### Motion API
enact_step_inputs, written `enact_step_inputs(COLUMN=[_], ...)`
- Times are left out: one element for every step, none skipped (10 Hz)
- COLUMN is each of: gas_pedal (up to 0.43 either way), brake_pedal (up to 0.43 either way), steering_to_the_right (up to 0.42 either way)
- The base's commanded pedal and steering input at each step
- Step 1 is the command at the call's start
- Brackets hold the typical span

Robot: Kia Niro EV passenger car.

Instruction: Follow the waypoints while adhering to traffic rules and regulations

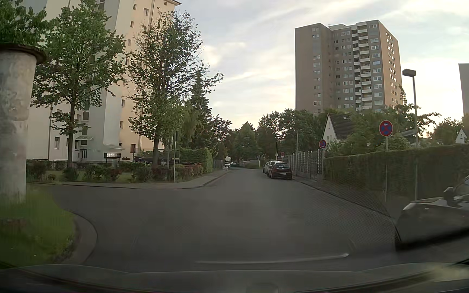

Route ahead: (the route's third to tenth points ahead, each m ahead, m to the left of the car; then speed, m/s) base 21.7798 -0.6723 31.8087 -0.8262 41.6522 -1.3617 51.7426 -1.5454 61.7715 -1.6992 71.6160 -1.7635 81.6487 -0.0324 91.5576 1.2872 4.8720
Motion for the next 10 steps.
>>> enact_step_inputs(gas_pedal=[0.087,0.087,0.087,0.087,0.087,0.118,0.13,0.138,0.15,0.15], brake_pedal=[0.0,0.0,0.0,0.0,0.0,0.0,0.0,0.0,0.0,0.0], steering_to_the_right=[-0.028,-0.017,-0.01,-0.004,0.0,0.0,0.004,0.008,0.013,0.019])
